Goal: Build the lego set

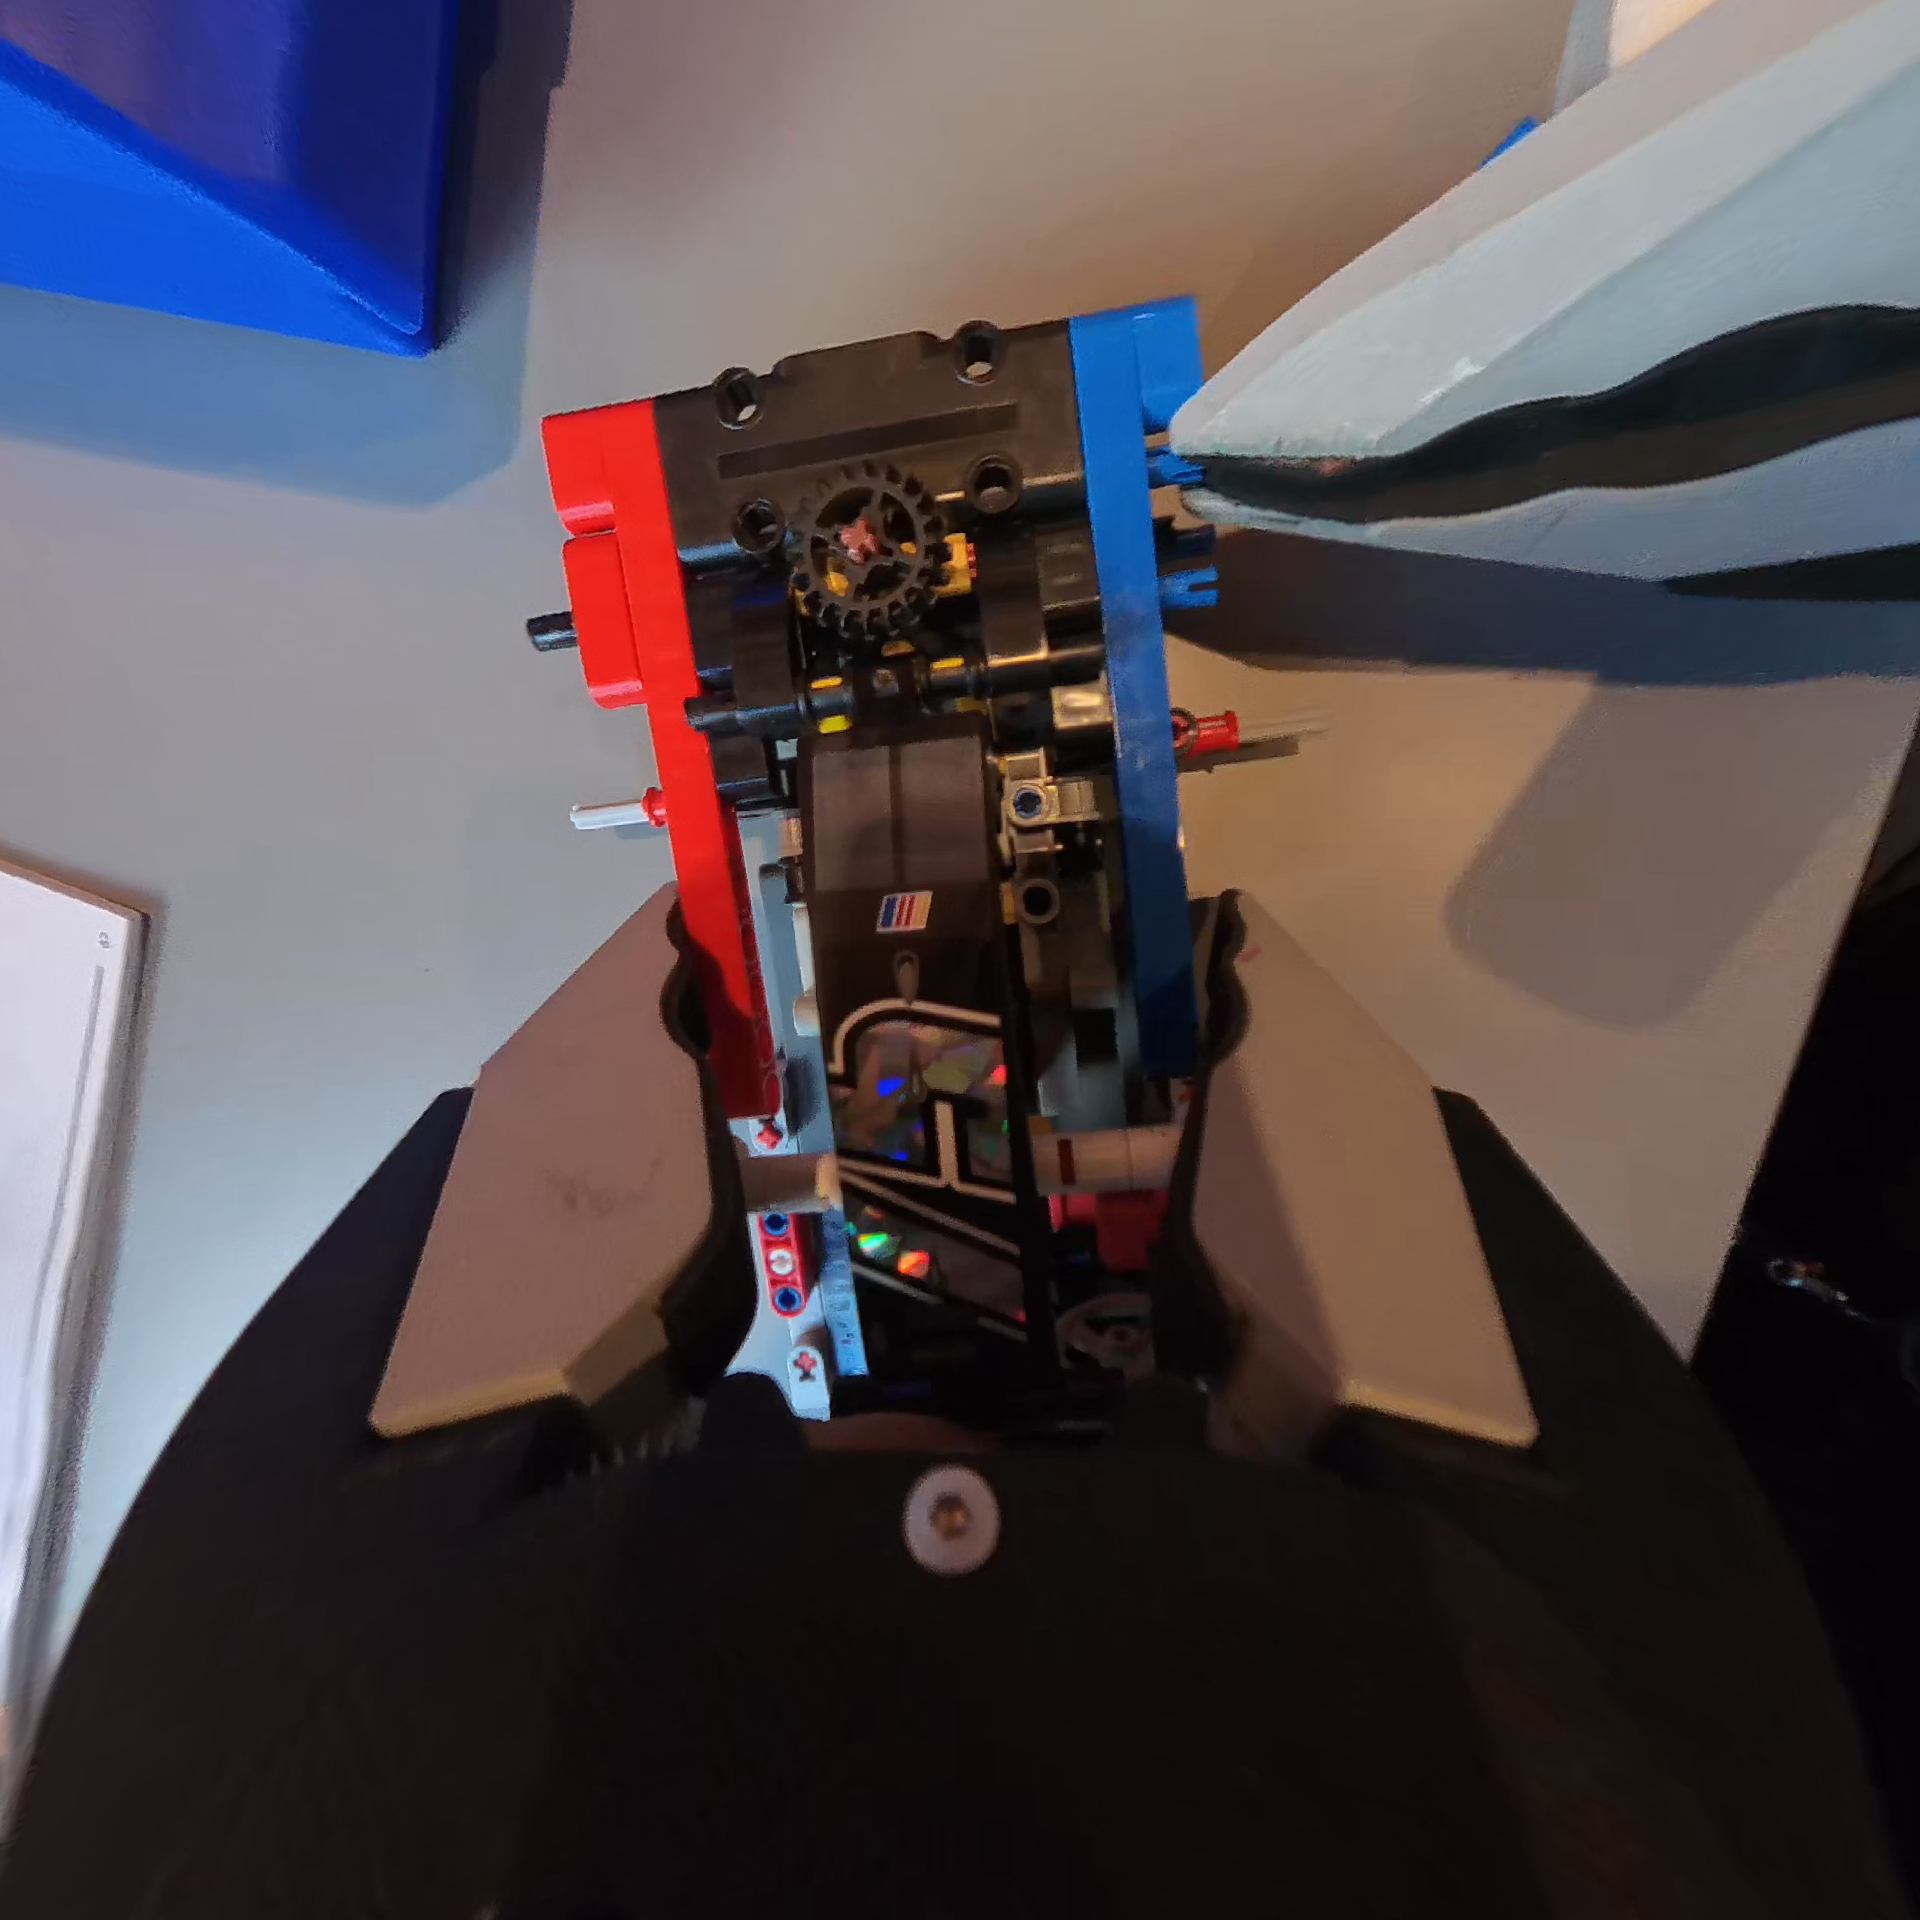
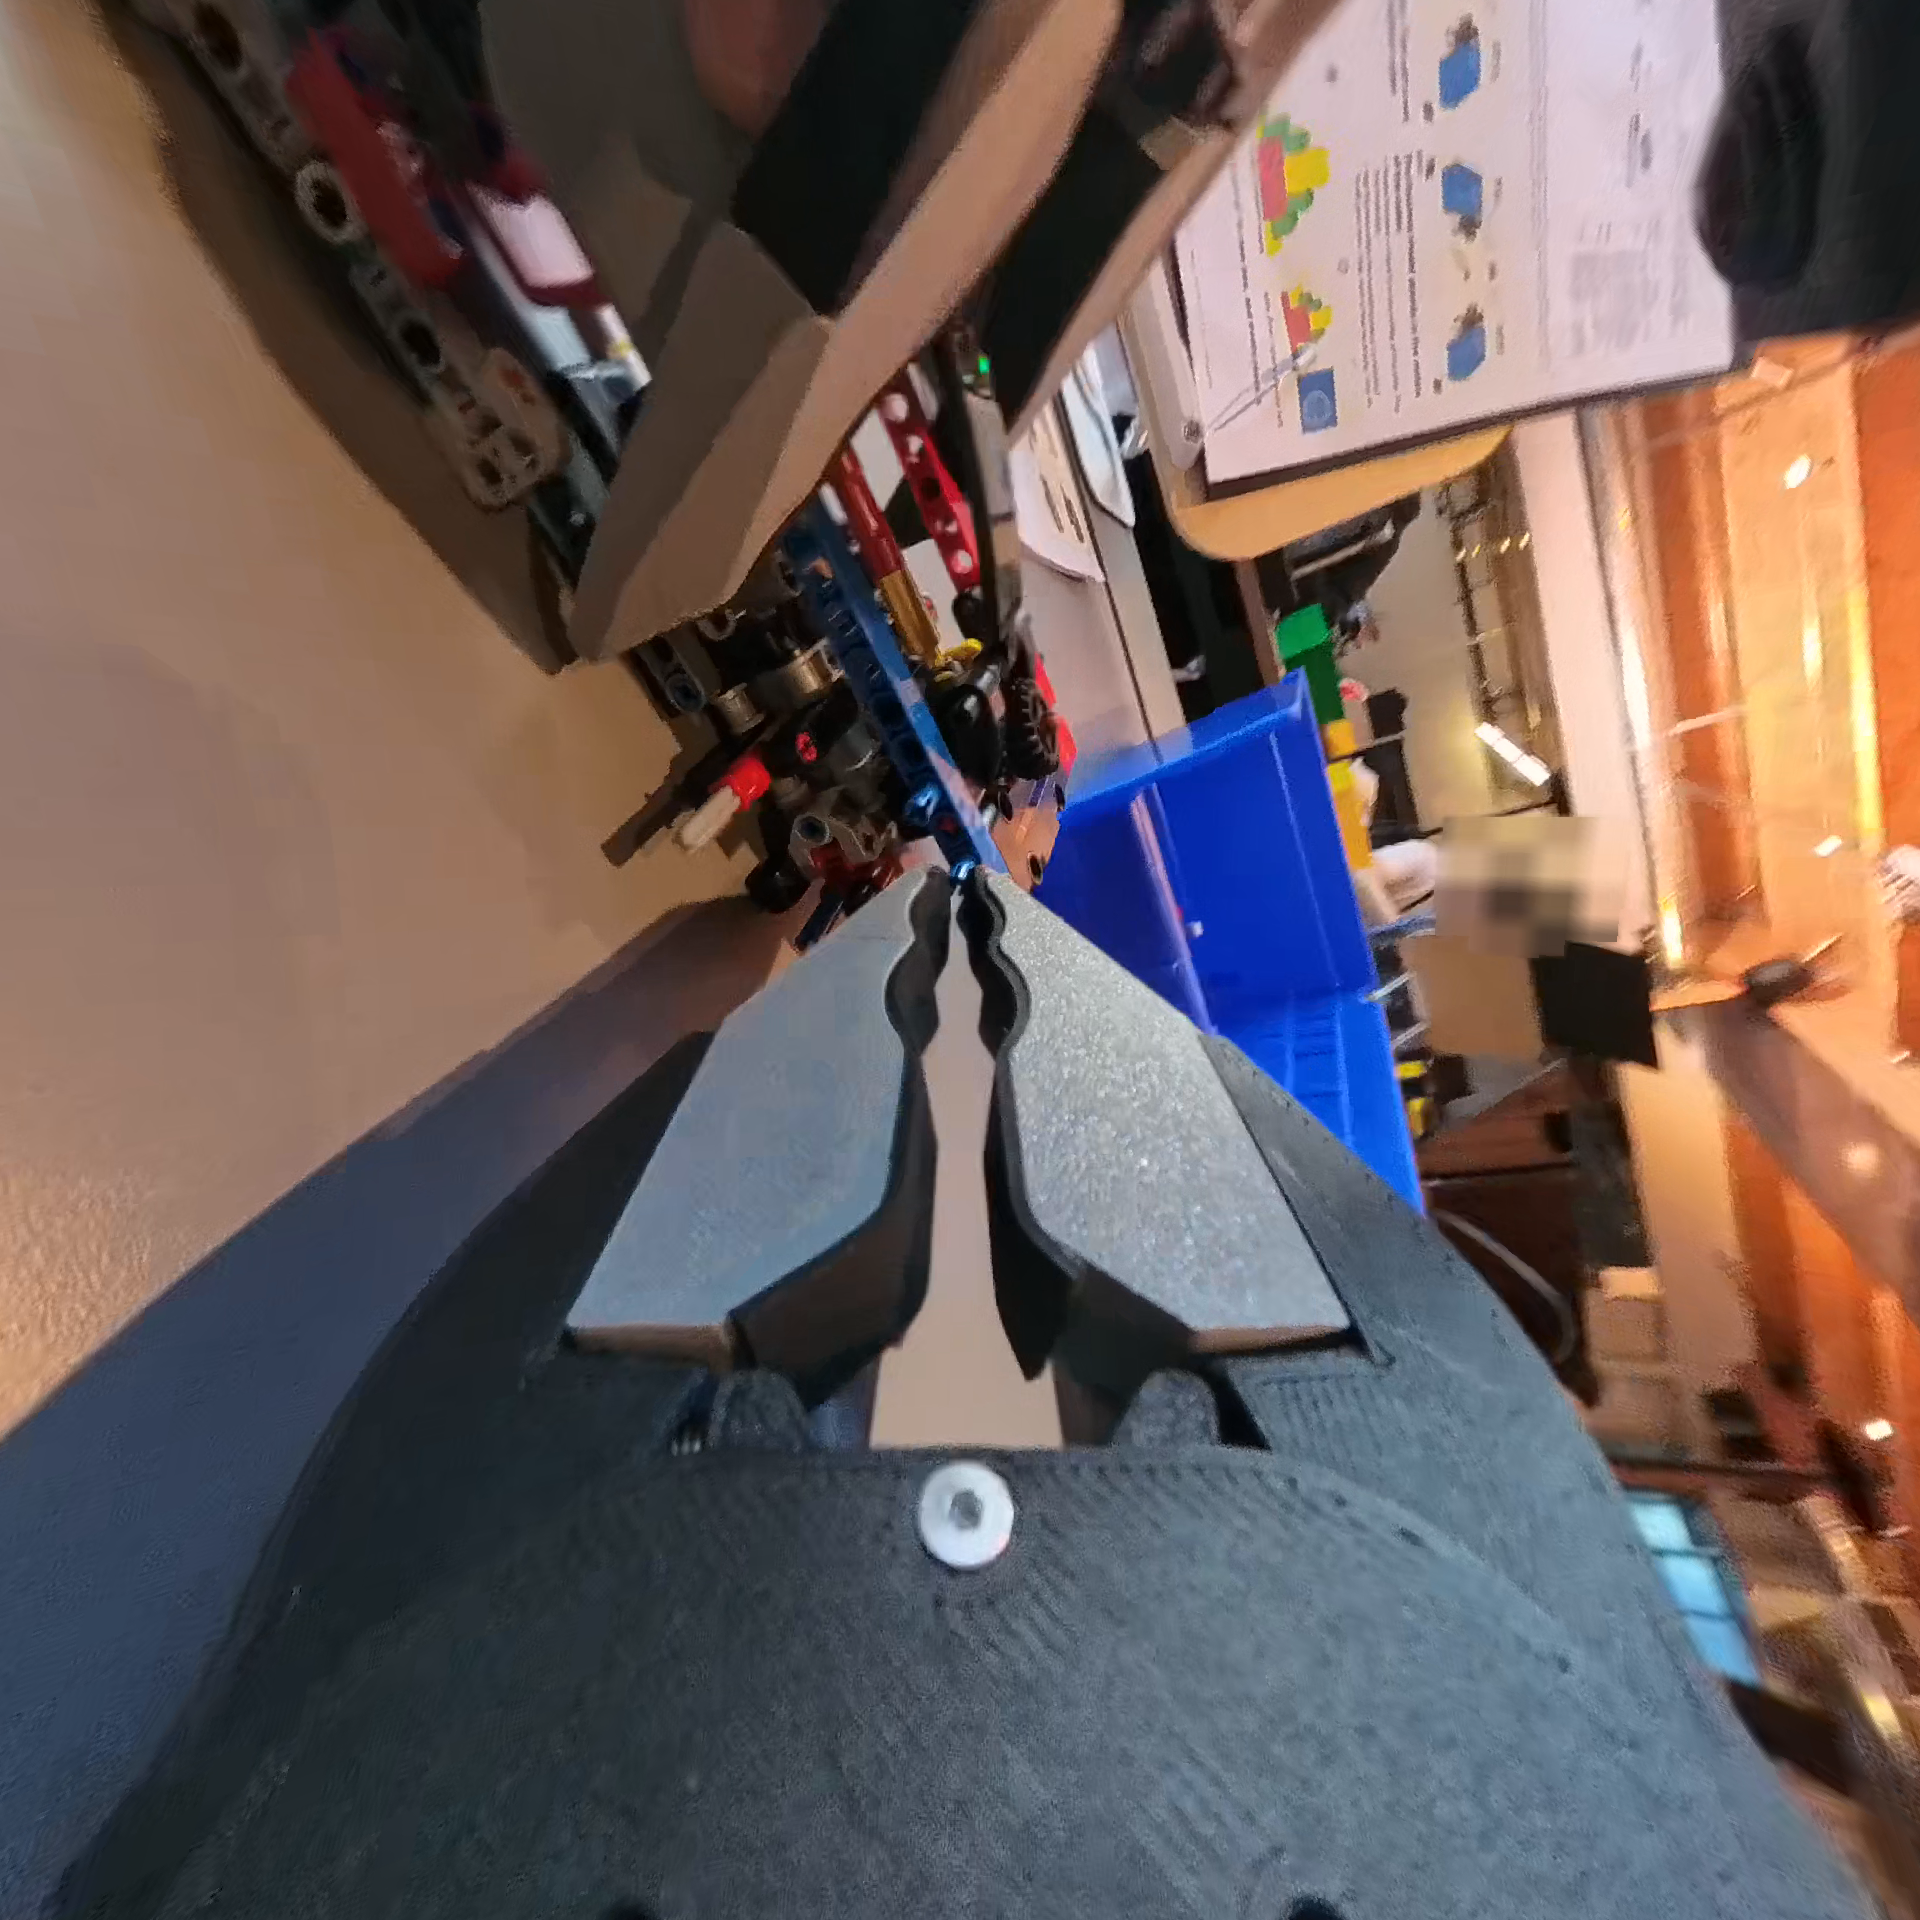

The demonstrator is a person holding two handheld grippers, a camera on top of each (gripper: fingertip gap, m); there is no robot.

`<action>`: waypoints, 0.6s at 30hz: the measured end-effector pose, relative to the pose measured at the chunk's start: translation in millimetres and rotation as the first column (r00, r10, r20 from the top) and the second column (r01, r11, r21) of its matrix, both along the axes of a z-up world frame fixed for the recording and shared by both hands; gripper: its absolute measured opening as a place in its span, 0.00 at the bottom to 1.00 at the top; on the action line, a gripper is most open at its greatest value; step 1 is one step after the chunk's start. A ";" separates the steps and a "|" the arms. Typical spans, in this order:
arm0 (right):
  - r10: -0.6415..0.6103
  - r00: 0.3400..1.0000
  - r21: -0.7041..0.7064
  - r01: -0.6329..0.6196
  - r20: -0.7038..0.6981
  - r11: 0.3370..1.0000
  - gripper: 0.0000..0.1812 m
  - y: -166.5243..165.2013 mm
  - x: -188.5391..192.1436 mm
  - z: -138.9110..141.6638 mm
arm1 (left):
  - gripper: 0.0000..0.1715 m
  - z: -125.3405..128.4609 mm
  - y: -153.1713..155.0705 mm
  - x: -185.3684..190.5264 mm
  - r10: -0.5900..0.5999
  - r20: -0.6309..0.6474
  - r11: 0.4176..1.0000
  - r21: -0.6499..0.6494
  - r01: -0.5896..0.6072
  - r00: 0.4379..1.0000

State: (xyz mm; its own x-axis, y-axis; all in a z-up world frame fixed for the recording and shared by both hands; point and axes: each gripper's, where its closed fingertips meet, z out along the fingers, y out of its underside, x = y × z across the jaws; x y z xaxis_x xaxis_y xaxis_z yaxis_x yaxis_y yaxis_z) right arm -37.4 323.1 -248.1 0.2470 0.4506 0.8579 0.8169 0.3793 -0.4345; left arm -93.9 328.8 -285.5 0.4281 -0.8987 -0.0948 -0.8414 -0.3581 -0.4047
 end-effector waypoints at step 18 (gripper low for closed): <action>-0.485 0.667 -0.816 -0.370 -0.566 0.443 0.40 -44.2 46.3 31.8 | 0.50 48.3 -18.8 -3.6 0.042 0.121 0.983 0.170 -0.063 0.992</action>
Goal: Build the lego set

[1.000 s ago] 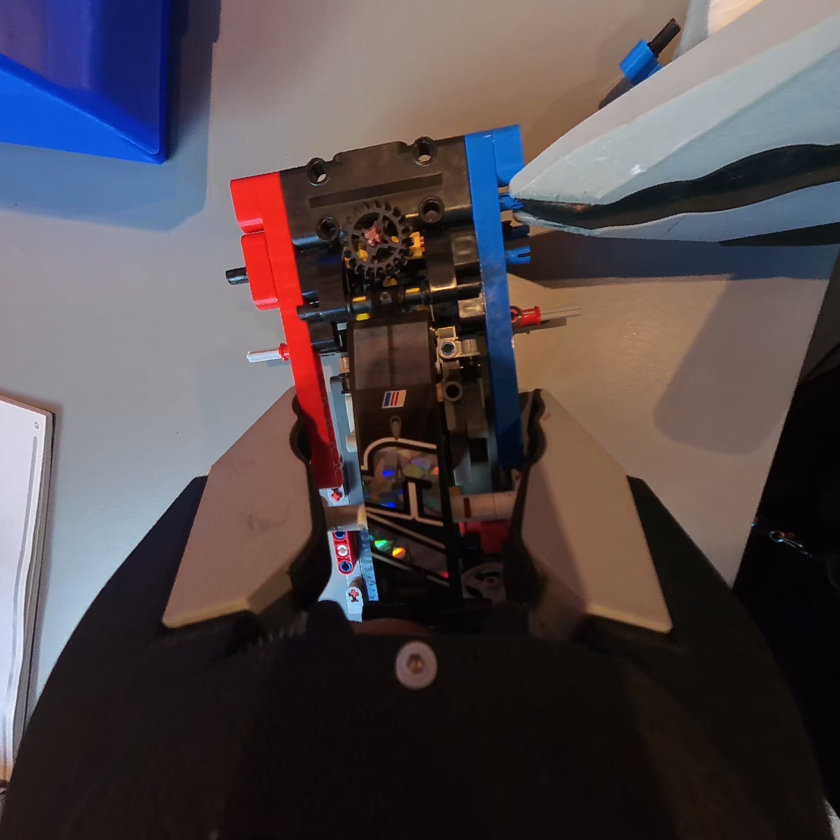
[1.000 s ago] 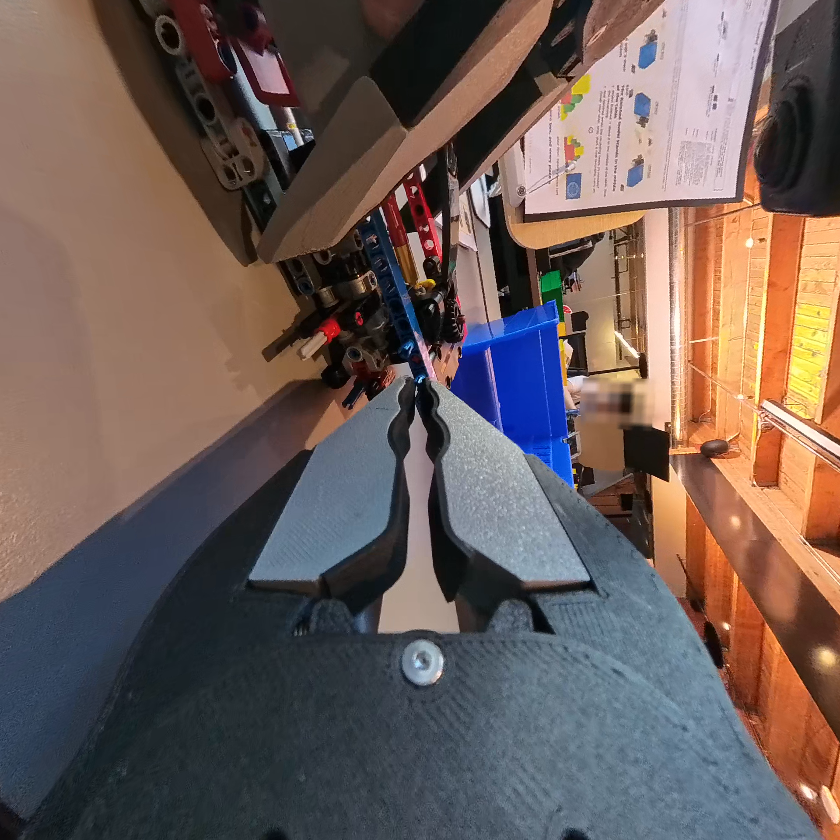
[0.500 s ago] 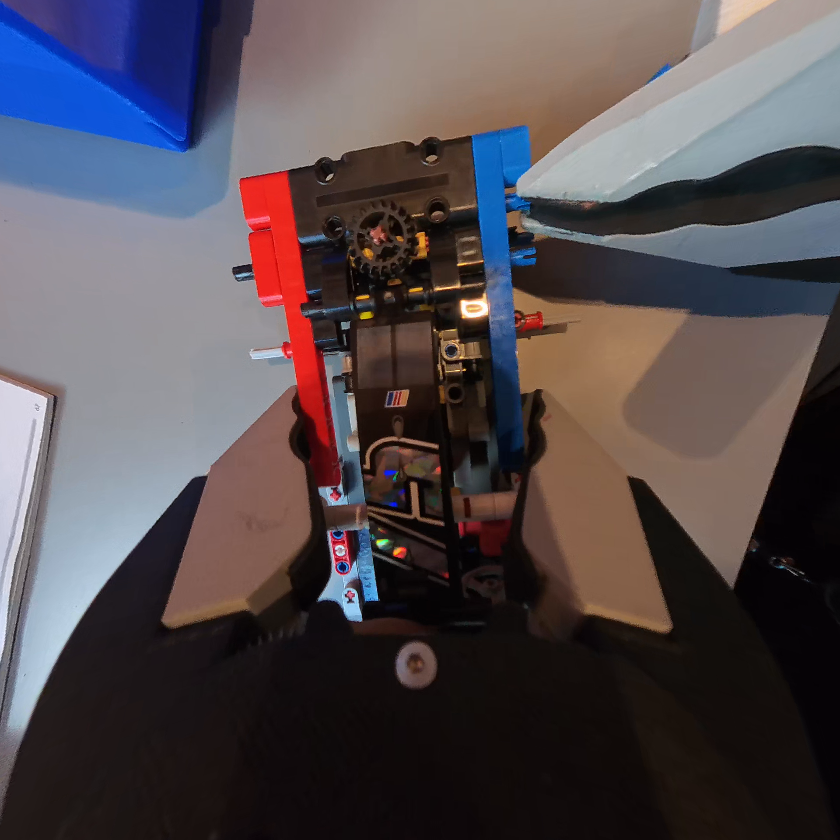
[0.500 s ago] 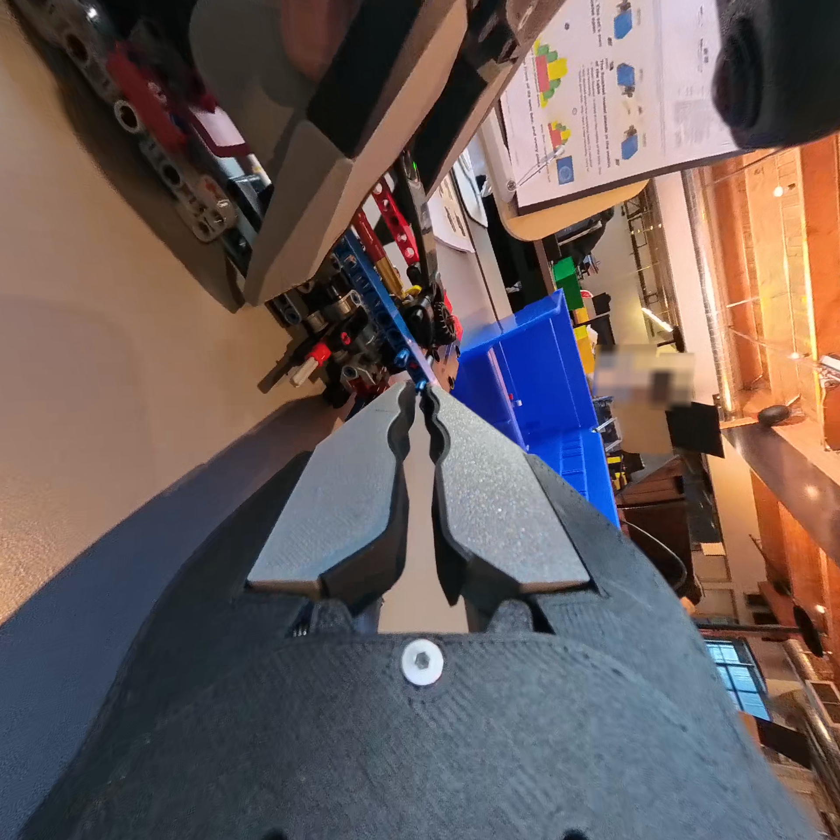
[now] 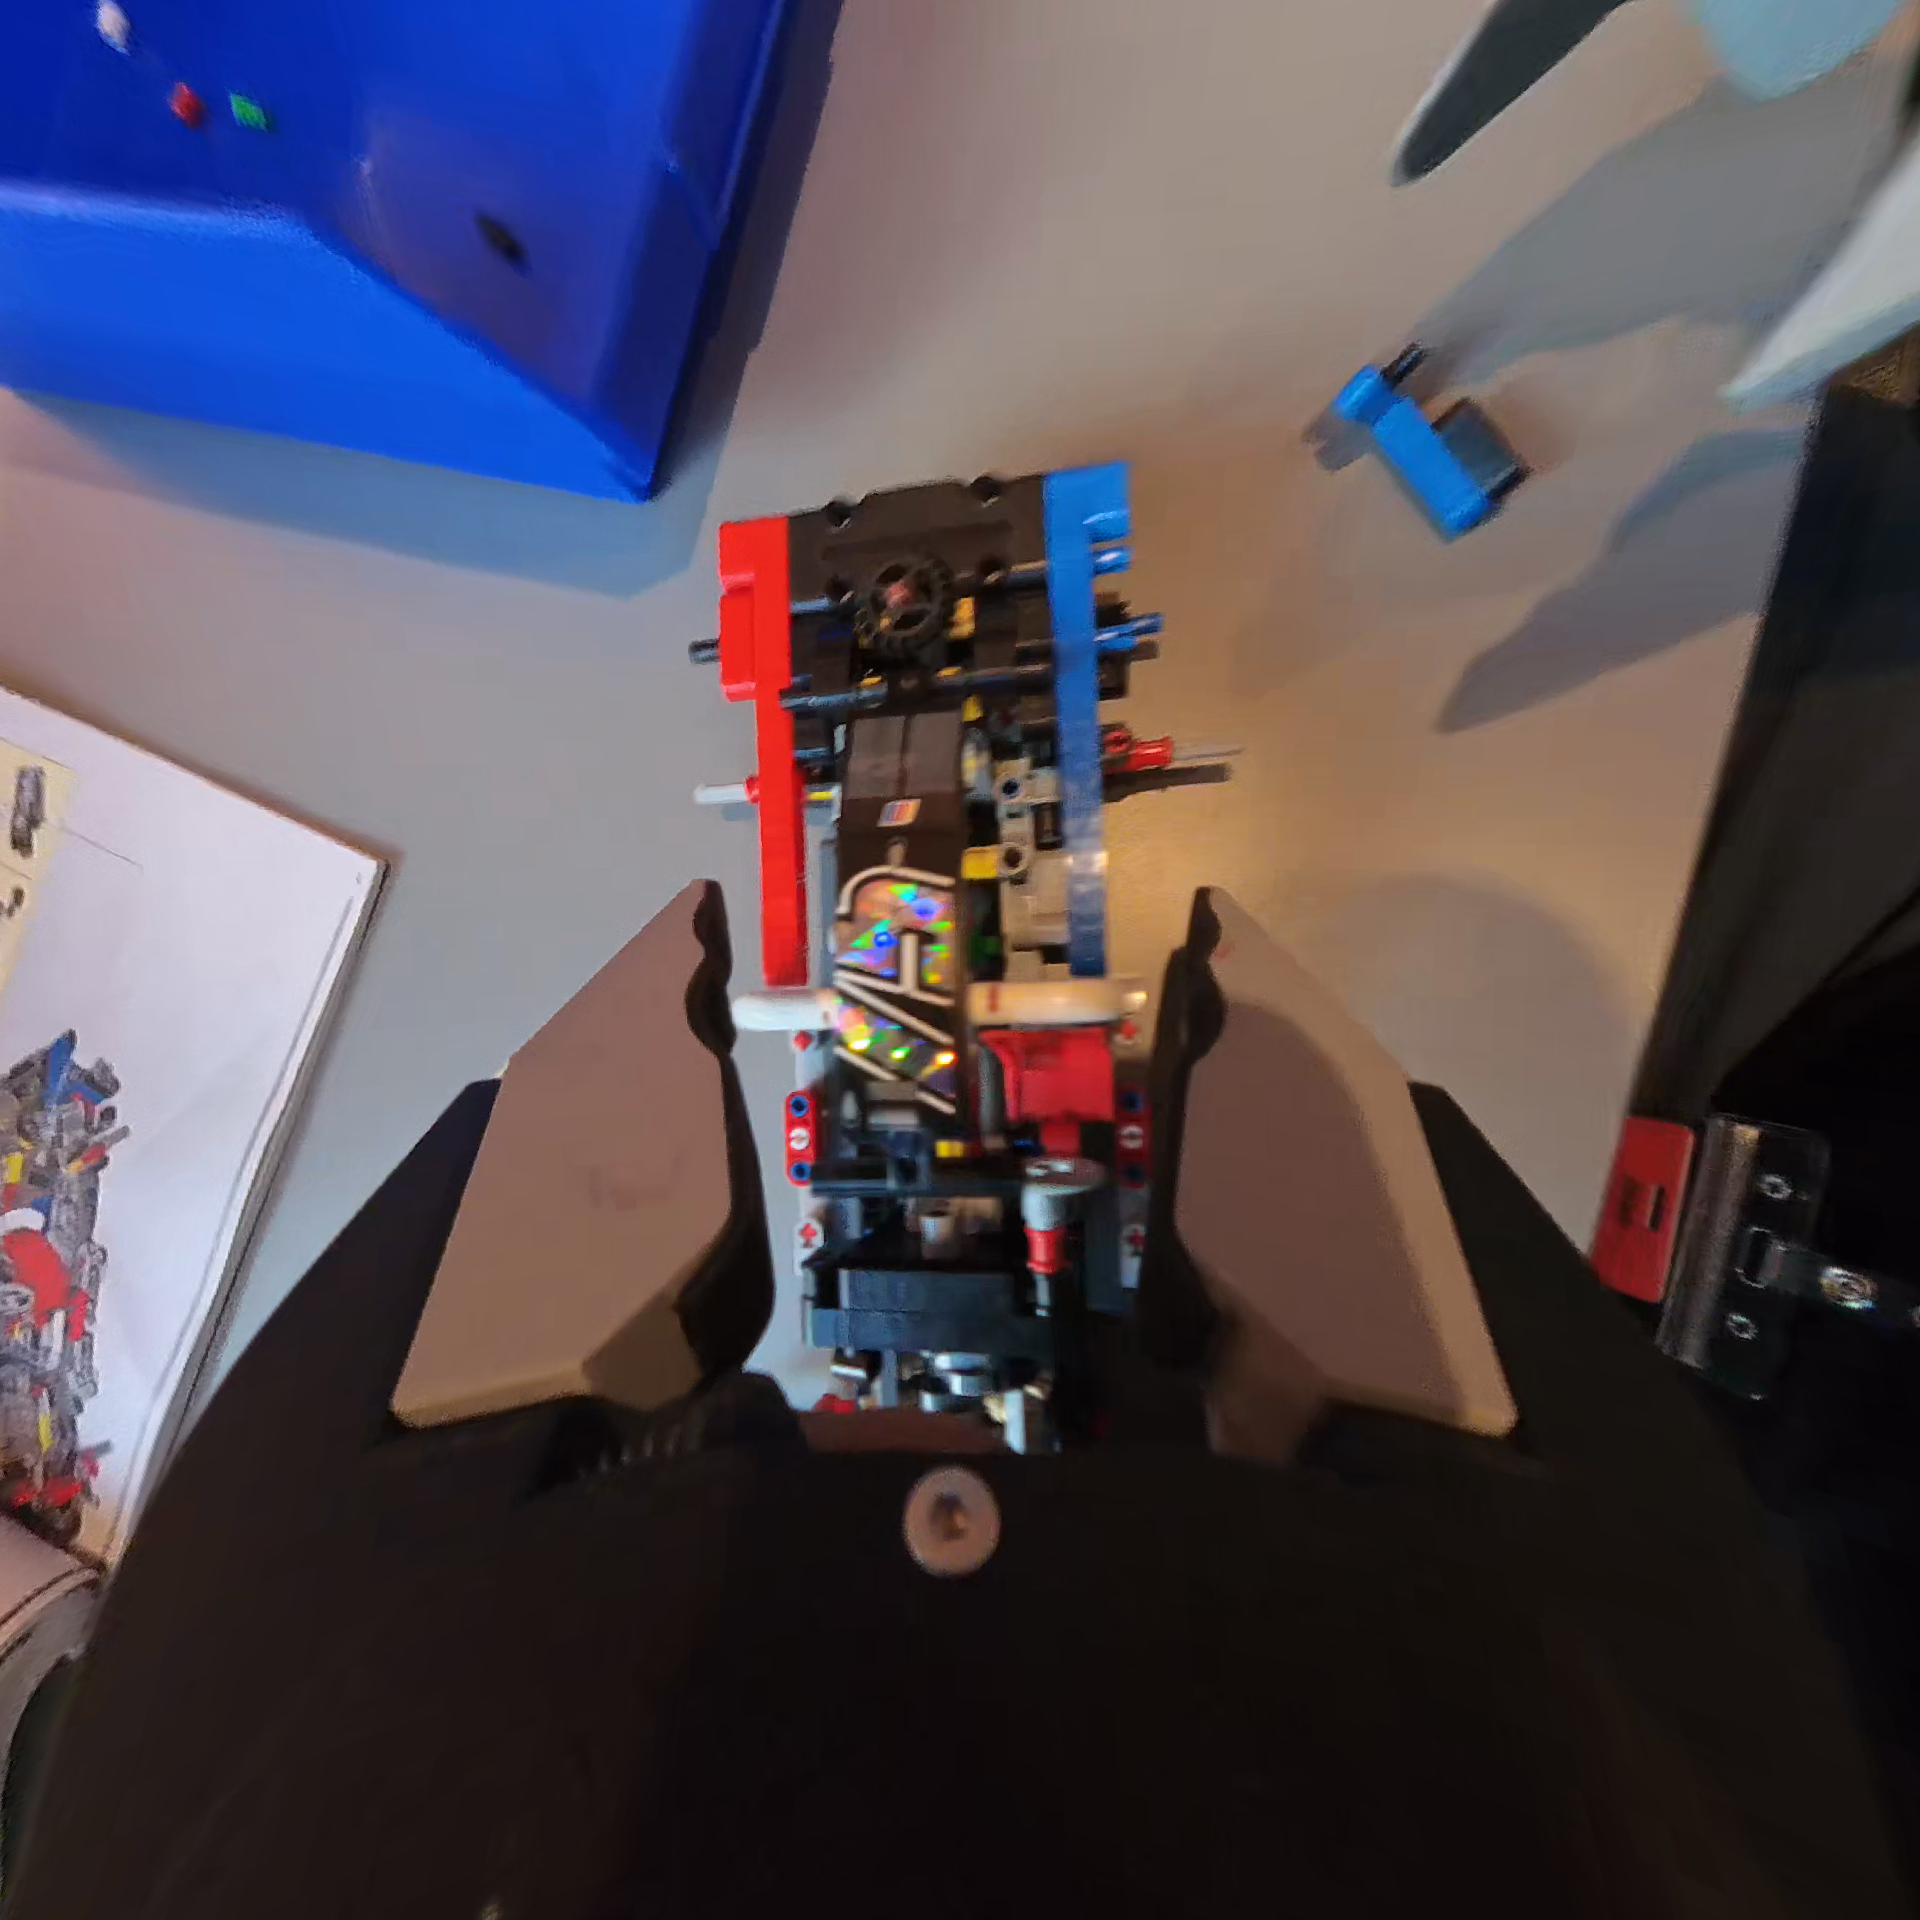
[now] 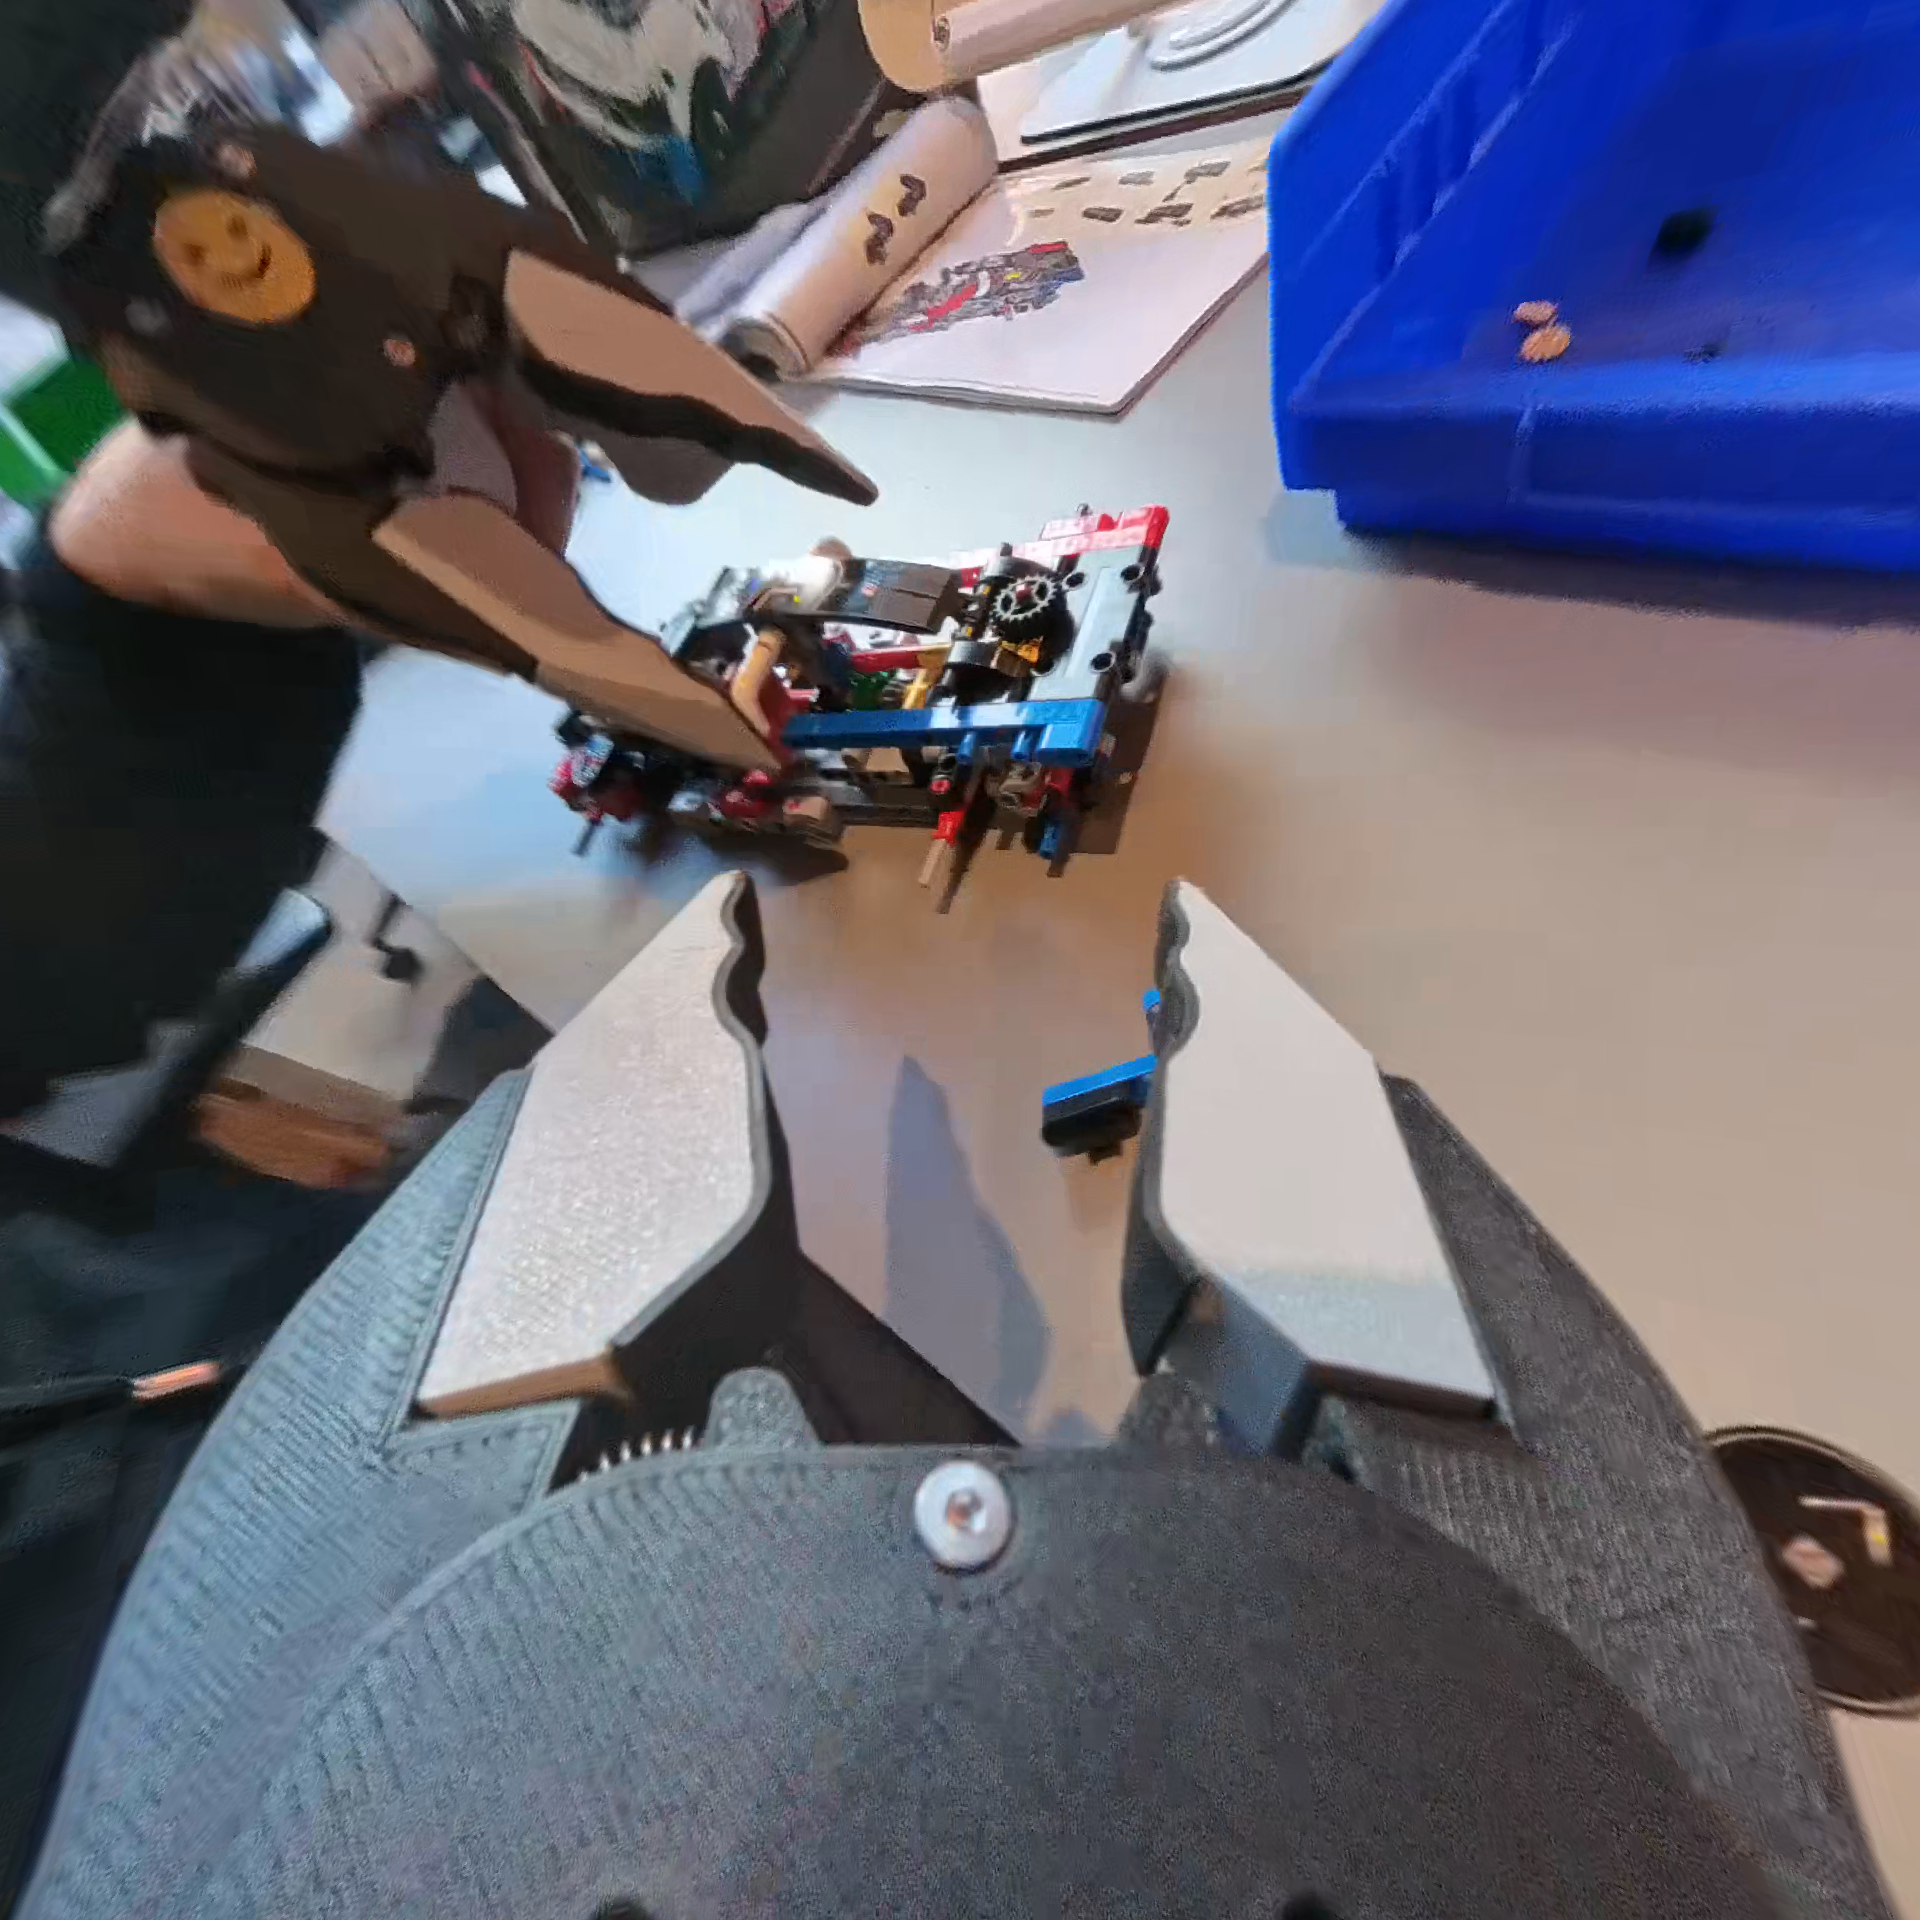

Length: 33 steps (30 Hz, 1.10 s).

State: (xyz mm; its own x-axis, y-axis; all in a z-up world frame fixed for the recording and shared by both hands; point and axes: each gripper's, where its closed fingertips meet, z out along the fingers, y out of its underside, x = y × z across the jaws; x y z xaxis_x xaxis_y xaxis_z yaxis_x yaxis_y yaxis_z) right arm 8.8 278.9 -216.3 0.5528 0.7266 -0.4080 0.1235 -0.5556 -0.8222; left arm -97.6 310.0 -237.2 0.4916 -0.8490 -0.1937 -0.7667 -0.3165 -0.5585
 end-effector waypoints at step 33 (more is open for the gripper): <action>0.222 0.975 0.073 -0.220 -0.019 0.973 0.55 -27.1 -51.3 28.7 | 0.05 132.5 -79.8 123.2 -0.538 0.375 0.841 0.177 0.511 0.755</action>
State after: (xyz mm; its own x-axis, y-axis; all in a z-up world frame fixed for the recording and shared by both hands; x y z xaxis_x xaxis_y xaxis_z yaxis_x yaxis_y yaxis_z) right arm -42.5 251.8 -187.6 0.3644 0.8569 -0.3646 0.2142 -0.4582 -0.8627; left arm 25.7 230.2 -104.7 0.0164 -0.9897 -0.1423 -0.5113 0.1141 -0.8518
